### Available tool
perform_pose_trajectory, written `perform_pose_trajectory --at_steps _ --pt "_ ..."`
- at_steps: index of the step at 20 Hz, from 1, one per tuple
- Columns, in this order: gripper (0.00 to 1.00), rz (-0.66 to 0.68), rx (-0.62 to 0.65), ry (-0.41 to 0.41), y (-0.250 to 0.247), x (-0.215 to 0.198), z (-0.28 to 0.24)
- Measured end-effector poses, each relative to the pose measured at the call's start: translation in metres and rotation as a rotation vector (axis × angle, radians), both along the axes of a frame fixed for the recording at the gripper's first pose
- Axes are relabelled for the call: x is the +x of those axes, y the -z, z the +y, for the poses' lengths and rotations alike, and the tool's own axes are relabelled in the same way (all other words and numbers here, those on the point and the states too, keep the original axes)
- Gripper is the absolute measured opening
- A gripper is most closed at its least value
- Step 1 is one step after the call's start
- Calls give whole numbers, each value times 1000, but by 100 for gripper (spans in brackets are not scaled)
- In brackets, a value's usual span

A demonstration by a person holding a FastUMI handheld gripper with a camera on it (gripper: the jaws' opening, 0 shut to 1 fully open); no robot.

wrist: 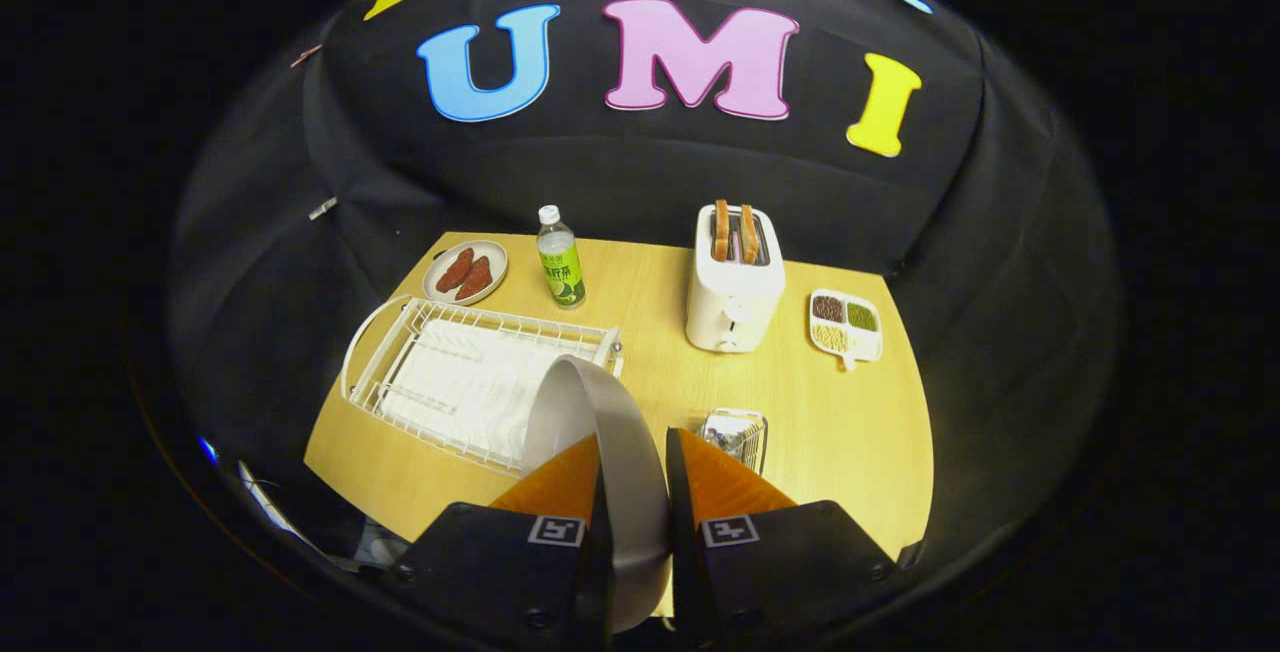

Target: Take the plate from the dish rack, then take the spoon from the basket and place it into the plate.

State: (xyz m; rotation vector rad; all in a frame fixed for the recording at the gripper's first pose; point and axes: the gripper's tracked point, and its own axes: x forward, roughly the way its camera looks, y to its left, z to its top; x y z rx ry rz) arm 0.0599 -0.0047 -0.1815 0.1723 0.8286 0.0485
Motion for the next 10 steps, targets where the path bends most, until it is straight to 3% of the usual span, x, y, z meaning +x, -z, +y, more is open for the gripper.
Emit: perform_pose_trajectory --at_steps 6,10 --pt "27 77 183 74 55 -74 -15" --pt "27 135 365 103 102 -110 5"
